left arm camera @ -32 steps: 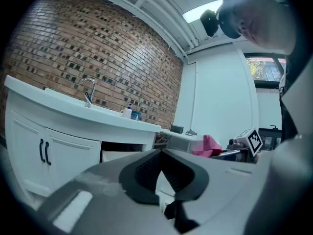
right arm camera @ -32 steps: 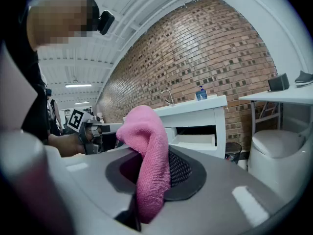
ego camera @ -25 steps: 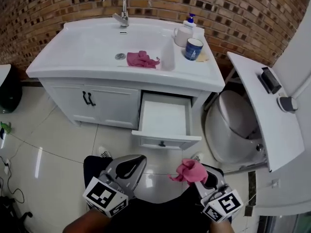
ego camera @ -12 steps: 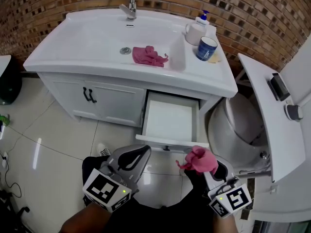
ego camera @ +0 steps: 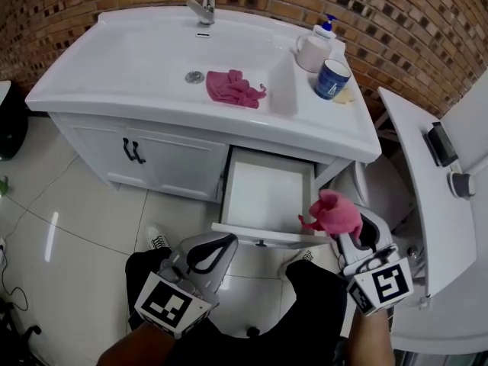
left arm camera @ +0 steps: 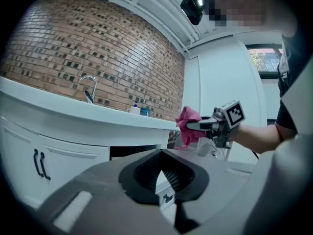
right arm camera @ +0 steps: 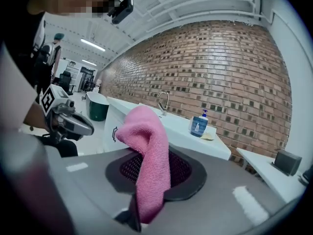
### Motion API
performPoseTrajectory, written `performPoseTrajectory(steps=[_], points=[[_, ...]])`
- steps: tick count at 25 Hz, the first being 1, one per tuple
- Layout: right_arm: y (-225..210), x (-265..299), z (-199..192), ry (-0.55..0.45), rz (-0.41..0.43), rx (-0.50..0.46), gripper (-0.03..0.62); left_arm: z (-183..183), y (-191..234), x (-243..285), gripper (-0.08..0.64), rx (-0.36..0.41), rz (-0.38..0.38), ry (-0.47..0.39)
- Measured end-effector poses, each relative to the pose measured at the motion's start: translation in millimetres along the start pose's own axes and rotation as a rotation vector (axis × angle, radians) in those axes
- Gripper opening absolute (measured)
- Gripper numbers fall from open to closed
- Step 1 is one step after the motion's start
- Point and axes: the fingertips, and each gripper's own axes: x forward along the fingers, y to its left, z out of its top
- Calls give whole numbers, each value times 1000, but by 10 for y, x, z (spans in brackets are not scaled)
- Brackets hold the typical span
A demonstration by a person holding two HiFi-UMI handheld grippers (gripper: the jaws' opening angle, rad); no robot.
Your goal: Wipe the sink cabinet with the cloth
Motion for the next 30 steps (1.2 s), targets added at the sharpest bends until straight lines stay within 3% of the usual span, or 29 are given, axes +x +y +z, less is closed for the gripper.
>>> performPoseTrajectory(steps=[5, 11, 17, 19, 26, 30], points=[[-32, 544, 71, 29, 90, -67, 83, -77, 141, 50, 6, -14, 5, 12], [188, 1313, -353, 112, 210, 46, 81, -128, 214, 121, 6, 10, -14, 15], [381, 1856, -704, 199, 289, -178, 81, -194, 265, -68, 6, -7, -6, 29], [423, 2021, -784, 229, 301, -214, 81, -228, 309, -124, 6, -18, -1, 39], [609, 2501, -1099, 291, 353, -124, 81, -417, 548, -121, 6, -28, -2, 52], [679, 2583, -1257, 332, 362, -121, 81, -479, 609, -13, 6, -58, -10, 31]])
